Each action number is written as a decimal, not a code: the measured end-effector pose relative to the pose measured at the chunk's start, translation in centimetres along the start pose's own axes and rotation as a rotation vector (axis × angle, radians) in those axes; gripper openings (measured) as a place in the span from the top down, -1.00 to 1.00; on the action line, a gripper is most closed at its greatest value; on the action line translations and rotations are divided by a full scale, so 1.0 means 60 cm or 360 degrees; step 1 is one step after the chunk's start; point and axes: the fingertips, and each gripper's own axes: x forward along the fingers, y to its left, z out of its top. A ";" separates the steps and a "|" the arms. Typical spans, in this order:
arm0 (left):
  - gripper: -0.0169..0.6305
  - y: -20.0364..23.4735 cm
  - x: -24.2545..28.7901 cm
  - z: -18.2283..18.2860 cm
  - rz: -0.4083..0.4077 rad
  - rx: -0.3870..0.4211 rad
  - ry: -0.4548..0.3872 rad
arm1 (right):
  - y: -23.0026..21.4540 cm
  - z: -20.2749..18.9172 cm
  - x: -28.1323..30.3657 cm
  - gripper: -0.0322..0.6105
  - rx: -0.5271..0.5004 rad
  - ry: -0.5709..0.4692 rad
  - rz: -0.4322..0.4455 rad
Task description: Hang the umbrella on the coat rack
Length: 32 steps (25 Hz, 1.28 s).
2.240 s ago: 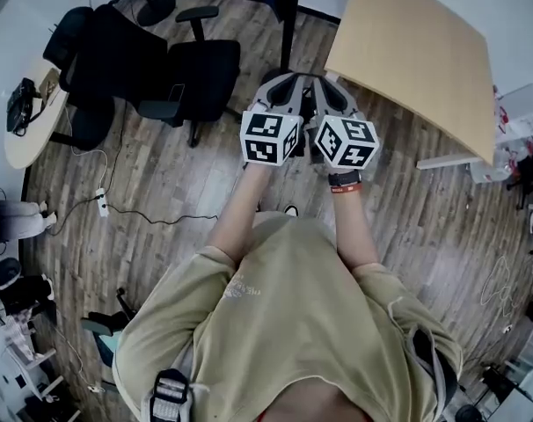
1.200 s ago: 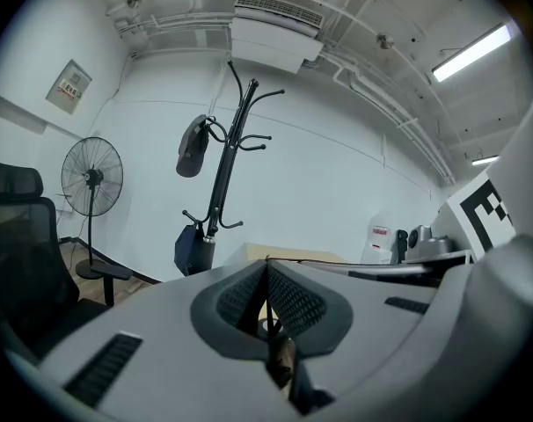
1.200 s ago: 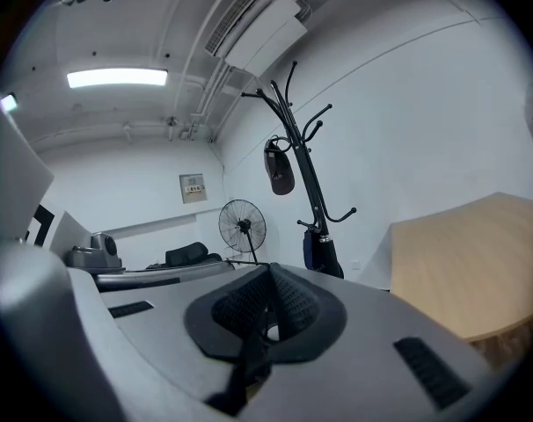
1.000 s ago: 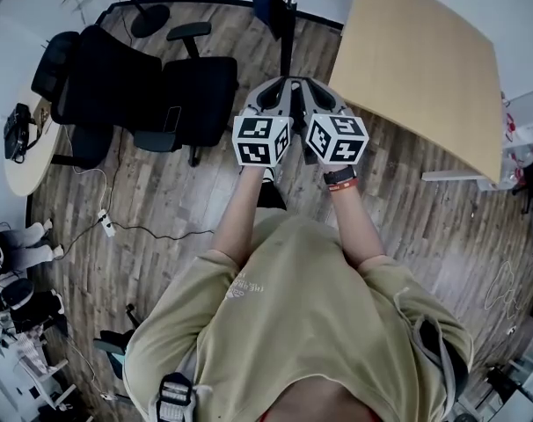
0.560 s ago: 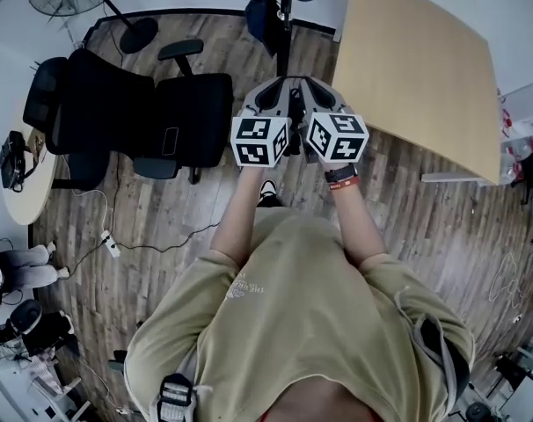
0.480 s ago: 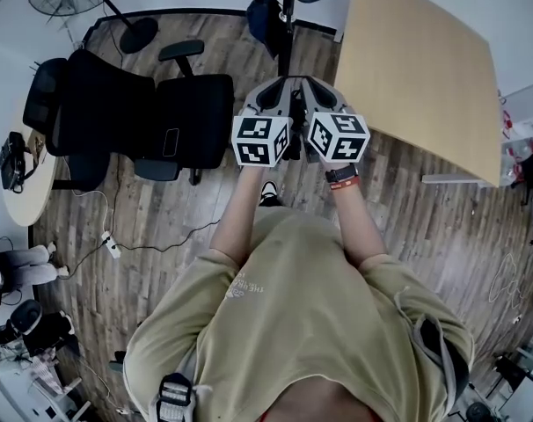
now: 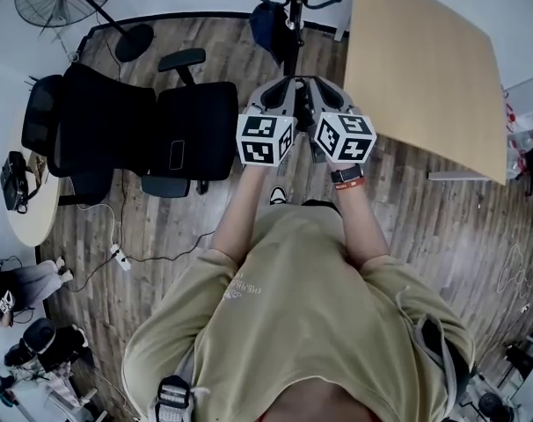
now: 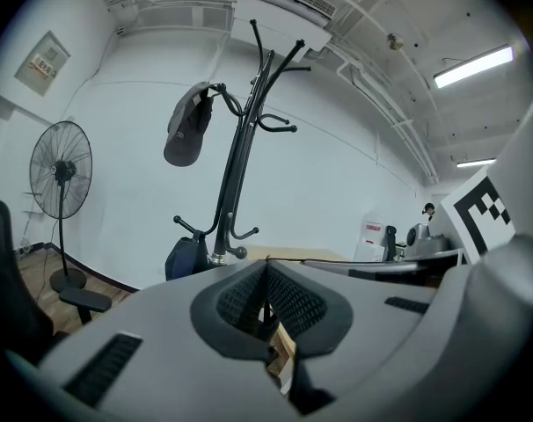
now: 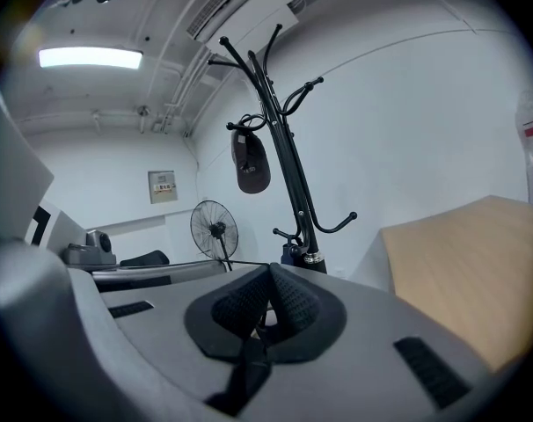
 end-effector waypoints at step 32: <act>0.88 0.095 0.191 0.036 0.0003 -0.0023 0.0014 | -0.100 0.058 0.185 0.85 -0.0055 0.0052 0.0084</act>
